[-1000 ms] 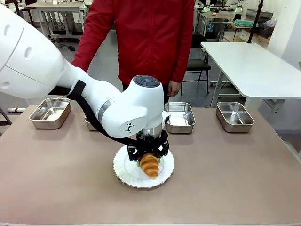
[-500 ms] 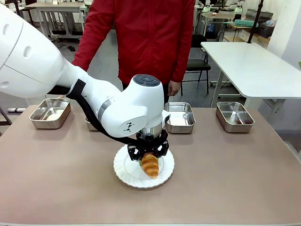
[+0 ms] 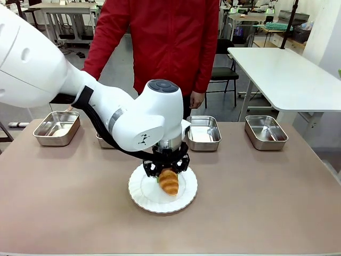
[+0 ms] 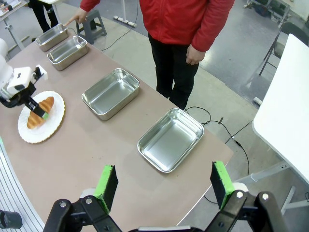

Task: Place the bread in the container.
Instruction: Place the Butter Roll into the Airtight Container indicated by the human.

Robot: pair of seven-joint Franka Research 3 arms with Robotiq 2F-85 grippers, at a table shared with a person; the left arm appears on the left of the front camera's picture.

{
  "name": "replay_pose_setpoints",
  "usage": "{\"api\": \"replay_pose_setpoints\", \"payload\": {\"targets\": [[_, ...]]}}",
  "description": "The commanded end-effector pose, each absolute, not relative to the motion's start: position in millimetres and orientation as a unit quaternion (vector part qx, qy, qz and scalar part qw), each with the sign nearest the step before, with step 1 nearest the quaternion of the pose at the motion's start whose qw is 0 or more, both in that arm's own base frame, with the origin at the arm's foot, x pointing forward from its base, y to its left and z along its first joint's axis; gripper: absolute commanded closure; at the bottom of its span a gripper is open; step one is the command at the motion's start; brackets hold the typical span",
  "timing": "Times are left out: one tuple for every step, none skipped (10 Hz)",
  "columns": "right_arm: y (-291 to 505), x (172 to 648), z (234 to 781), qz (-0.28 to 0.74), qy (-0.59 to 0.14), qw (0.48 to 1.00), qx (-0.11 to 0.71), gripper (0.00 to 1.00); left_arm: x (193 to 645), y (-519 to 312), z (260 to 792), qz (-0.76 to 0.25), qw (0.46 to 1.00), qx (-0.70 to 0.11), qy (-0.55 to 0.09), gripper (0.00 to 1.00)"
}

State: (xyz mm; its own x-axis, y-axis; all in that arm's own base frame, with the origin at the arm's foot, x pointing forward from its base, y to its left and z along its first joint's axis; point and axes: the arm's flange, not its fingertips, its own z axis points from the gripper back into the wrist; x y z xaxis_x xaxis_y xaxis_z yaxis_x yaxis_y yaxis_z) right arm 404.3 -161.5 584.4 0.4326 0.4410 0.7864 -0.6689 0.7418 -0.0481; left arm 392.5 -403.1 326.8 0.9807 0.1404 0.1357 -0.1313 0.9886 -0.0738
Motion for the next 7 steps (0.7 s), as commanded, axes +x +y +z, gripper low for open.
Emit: {"api": "replay_pose_setpoints", "payload": {"targets": [[-161, 405, 585, 0.333, -0.421, 0.832, 0.141, 0.0, 408, -365, 353, 0.063, 0.993, -0.056, -0.087, 0.39], [-161, 405, 585, 0.333, -0.421, 0.832, 0.141, 0.0, 422, -340, 367, 0.036, 0.991, -0.06, -0.116, 0.39], [-161, 405, 585, 0.333, -0.421, 0.832, 0.141, 0.0, 440, -311, 379, 0.012, 0.989, -0.064, -0.132, 0.39], [-161, 405, 585, 0.333, -0.421, 0.832, 0.141, 0.0, 463, -278, 388, -0.017, 0.986, -0.066, -0.155, 0.39], [-161, 405, 585, 0.333, -0.421, 0.832, 0.141, 0.0, 482, -252, 394, -0.033, 0.984, -0.066, -0.161, 0.39], [-161, 405, 585, 0.333, -0.421, 0.832, 0.141, 0.0, 497, -227, 399, -0.035, 0.984, -0.076, -0.161, 0.39], [-161, 405, 585, 0.333, -0.421, 0.832, 0.141, 0.0, 508, -204, 398, -0.026, 0.985, -0.081, -0.152, 0.39]]}}
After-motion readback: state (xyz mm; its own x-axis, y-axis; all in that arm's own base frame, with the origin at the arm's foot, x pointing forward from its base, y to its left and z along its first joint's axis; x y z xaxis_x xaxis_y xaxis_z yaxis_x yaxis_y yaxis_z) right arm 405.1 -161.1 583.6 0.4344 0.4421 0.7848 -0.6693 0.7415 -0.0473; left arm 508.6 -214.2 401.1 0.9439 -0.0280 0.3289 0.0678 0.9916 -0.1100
